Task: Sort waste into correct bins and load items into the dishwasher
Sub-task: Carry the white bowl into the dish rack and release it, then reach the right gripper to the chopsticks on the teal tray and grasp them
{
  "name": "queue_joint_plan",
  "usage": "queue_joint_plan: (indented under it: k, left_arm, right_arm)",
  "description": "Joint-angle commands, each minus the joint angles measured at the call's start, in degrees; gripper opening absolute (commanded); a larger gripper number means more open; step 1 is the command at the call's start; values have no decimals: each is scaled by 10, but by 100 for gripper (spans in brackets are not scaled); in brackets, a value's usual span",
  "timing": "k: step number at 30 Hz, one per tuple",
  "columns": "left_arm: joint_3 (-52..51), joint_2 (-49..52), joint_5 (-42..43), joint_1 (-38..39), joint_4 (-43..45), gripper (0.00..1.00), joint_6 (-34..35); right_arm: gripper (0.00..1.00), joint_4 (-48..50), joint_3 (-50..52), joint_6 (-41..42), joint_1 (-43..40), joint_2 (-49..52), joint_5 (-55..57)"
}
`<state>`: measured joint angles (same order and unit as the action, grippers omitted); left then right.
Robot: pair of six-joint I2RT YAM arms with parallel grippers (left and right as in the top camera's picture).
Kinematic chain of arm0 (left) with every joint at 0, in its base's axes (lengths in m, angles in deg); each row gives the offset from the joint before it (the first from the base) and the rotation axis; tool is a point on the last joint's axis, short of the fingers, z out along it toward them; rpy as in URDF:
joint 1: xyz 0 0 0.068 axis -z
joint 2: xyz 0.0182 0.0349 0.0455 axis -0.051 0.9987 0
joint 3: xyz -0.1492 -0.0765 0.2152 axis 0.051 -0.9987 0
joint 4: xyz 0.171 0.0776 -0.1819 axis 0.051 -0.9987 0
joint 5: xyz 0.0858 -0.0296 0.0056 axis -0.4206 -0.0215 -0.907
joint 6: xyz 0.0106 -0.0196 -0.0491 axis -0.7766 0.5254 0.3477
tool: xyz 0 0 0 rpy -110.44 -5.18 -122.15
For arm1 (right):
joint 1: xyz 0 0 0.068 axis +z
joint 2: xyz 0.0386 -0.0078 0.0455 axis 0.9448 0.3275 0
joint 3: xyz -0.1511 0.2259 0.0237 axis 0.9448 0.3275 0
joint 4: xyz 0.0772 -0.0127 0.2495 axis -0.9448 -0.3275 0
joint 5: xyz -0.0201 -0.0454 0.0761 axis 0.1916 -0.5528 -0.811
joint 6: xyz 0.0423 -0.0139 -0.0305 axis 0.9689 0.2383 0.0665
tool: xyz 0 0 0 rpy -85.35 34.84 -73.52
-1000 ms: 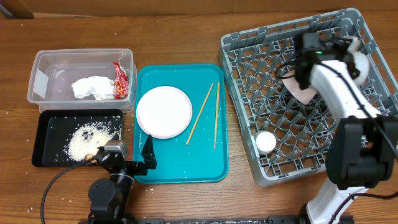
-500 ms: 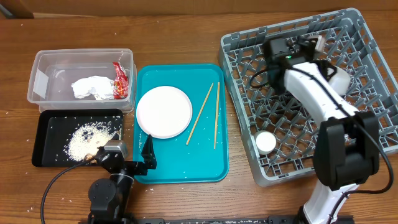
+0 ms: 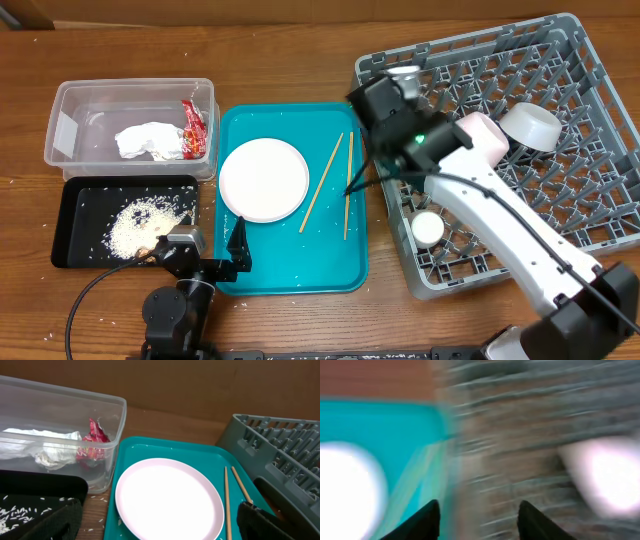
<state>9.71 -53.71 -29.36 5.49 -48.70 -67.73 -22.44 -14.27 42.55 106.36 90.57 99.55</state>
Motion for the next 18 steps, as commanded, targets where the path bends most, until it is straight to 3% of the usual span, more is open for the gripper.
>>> queue_joint_plan:
  k: [1,7,18]
  left_arm:
    - [-2,-5,8,-3,2,100,-3]
    - [-2,-5,8,-3,2,100,-3]
    - [-2,-5,8,-3,2,100,-3]
  right_arm:
    - [50,17,10,61,21,34,-250]
    - [51,51,14,178,26,122,-132]
    - [46,130,14,267,8,242,-170]
